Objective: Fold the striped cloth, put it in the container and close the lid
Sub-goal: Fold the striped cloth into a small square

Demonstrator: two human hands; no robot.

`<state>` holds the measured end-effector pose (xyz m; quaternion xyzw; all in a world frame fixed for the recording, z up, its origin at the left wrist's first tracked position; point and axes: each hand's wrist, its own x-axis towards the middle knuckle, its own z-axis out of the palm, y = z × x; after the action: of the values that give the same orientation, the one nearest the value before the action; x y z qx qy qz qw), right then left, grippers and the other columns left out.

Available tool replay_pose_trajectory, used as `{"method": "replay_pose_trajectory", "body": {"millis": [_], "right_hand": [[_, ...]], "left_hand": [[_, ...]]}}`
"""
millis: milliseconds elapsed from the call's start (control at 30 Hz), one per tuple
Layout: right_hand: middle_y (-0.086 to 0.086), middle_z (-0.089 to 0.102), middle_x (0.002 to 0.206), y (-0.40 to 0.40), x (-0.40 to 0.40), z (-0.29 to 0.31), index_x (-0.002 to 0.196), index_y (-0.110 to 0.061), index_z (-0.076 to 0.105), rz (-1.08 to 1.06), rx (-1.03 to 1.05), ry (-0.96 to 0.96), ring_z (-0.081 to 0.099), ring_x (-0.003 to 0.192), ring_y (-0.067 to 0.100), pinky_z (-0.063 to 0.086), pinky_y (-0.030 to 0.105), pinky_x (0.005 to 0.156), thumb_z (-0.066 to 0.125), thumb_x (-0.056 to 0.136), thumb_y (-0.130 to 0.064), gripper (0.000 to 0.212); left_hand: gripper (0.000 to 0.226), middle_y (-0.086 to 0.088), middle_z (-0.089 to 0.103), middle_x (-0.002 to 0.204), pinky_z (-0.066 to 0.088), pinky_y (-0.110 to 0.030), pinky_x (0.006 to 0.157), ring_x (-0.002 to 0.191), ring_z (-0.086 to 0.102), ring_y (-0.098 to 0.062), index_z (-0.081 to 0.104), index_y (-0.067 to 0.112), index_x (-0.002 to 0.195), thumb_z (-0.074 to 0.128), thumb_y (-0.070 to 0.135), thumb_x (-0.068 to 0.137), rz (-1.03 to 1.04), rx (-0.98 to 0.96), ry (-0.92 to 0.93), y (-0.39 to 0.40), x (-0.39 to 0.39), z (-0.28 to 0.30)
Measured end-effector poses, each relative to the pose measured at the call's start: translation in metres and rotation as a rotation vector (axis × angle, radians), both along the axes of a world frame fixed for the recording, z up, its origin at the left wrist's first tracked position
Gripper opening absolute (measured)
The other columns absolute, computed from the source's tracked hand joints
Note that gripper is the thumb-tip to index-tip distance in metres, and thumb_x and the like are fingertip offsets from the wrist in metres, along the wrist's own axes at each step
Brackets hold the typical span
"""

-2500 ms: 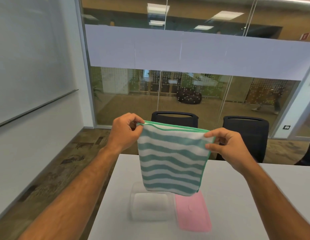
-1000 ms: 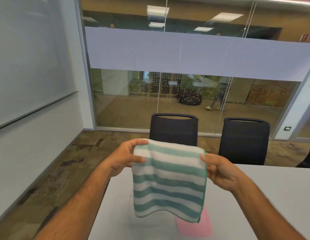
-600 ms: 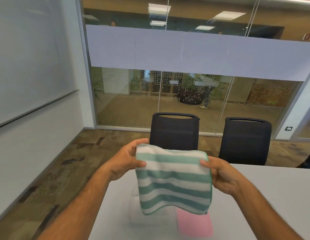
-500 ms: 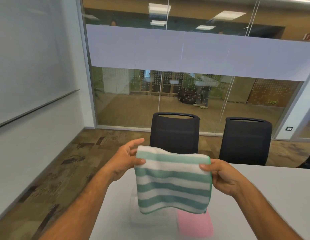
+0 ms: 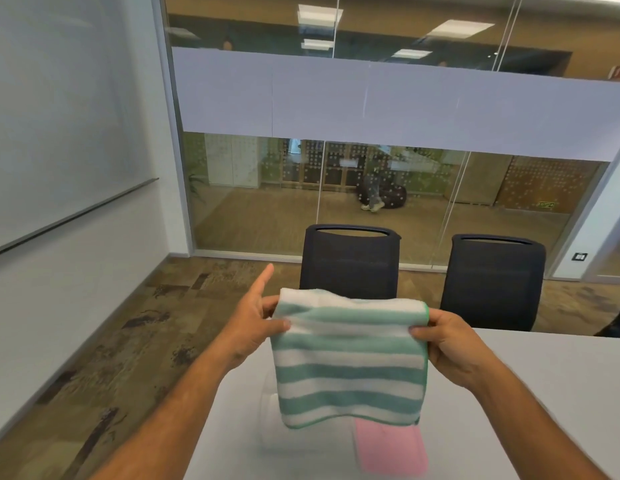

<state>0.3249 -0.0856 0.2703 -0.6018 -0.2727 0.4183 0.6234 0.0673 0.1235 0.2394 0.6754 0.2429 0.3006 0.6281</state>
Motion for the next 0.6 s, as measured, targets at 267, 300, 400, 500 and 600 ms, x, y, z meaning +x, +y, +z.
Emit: {"method": "replay_pose_trajectory", "body": {"millis": [267, 300, 400, 500, 600], "right_hand": [[-0.005, 0.081, 0.085, -0.006, 0.016, 0.008, 0.084, -0.033, 0.082, 0.078, 0.065, -0.650, 0.075, 0.082, 0.010, 0.064, 0.028, 0.071, 0.064, 0.089, 0.003, 0.040], [-0.011, 0.080, 0.081, -0.004, 0.016, 0.008, 0.080, -0.039, 0.080, 0.068, 0.053, -0.722, 0.074, 0.079, 0.006, 0.062, 0.023, 0.070, 0.067, 0.087, 0.001, 0.043], [-0.008, 0.079, 0.083, 0.001, 0.021, 0.001, 0.089, -0.033, 0.077, -0.035, 0.130, -0.796, 0.072, 0.082, 0.014, 0.061, 0.030, 0.075, 0.072, 0.082, 0.005, 0.038], [-0.010, 0.078, 0.078, 0.001, 0.026, 0.002, 0.080, -0.032, 0.080, -0.072, 0.204, -0.645, 0.073, 0.075, 0.010, 0.060, 0.024, 0.063, 0.068, 0.080, 0.017, 0.050], [-0.002, 0.076, 0.085, 0.001, 0.027, 0.007, 0.069, -0.021, 0.081, -0.012, 0.248, -0.557, 0.073, 0.073, 0.015, 0.060, 0.025, 0.057, 0.059, 0.085, 0.019, 0.048]], "left_hand": [[0.058, 0.009, 0.076, 0.114, 0.060, -0.028, 0.088, 0.108, 0.071, -0.013, 0.075, 0.042, 0.109, 0.070, -0.010, 0.084, 0.063, 0.441, -0.254, -0.016, 0.002, 0.007], [0.054, 0.002, 0.076, 0.111, 0.060, -0.028, 0.088, 0.104, 0.071, -0.014, 0.076, 0.035, 0.110, 0.070, -0.012, 0.083, 0.085, 0.633, -0.238, -0.018, 0.003, 0.005], [0.028, -0.014, 0.069, 0.113, 0.057, -0.016, 0.088, 0.109, 0.067, -0.012, 0.075, 0.014, 0.113, 0.077, 0.015, 0.085, 0.077, 1.302, -0.191, -0.026, 0.006, -0.002], [0.034, -0.015, 0.073, 0.113, 0.064, -0.030, 0.080, 0.103, 0.071, -0.026, 0.076, 0.018, 0.116, 0.075, 0.035, 0.087, 0.137, 1.616, -0.081, -0.027, 0.006, -0.010], [0.031, -0.012, 0.076, 0.111, 0.065, -0.034, 0.075, 0.097, 0.073, -0.027, 0.075, 0.020, 0.117, 0.077, 0.031, 0.088, 0.173, 1.781, -0.080, -0.023, 0.005, -0.018]]}}
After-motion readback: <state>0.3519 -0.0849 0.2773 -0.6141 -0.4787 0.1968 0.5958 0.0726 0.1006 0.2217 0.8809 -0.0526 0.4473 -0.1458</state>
